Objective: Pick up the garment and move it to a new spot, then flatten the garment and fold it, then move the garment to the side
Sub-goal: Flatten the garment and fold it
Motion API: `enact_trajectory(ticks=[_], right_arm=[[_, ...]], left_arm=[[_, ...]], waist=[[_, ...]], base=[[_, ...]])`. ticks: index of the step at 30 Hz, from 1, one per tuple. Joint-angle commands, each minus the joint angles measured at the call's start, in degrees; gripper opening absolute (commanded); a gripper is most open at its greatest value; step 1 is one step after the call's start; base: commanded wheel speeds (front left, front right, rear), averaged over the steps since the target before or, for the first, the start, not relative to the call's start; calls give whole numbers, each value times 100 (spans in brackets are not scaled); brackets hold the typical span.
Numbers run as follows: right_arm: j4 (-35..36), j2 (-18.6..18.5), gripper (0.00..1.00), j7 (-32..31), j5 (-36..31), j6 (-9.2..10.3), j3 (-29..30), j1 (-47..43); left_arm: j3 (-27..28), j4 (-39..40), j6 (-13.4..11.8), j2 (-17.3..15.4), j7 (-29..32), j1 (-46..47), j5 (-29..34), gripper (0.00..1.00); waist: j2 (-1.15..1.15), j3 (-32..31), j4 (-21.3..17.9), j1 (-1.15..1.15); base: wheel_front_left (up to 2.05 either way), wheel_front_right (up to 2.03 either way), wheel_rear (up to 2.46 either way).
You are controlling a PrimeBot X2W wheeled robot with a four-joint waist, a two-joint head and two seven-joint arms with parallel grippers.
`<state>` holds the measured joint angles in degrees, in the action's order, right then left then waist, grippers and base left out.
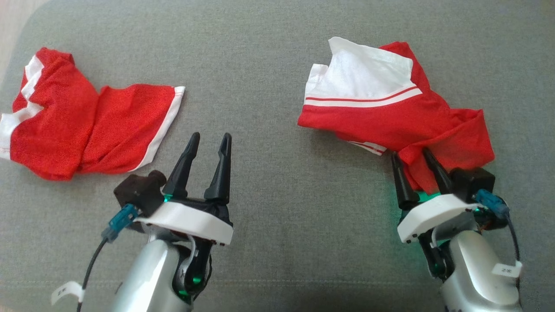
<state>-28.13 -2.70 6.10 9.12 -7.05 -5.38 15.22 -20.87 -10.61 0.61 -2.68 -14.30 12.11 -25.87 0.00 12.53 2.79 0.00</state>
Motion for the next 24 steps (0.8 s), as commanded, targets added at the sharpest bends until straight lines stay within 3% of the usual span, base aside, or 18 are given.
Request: enact_trajectory(ticks=[1,2,14,24], right_arm=[[77,-18,40,67,65,-44,-158,214],[41,-18,0,63,72,-44,-168,236],[22,-18,0,122,7,-44,-66,176],[1488,-19,0,-500,-580,-44,236,-708]], left_arm=[[171,217,-22,-21,-70,277,-29,100],[172,217,-22,-21,-70,284,-27,100],[245,171,-6,-21,-70,263,-40,100],[429,-9,147,-20,-70,391,179,100]], waist=[[0,21,-14,0],[0,28,-19,0],[0,-112,-216,0],[0,-431,-1020,0]], base=[[0,0,0],[0,0,0],[0,0,0],[0,0,0]])
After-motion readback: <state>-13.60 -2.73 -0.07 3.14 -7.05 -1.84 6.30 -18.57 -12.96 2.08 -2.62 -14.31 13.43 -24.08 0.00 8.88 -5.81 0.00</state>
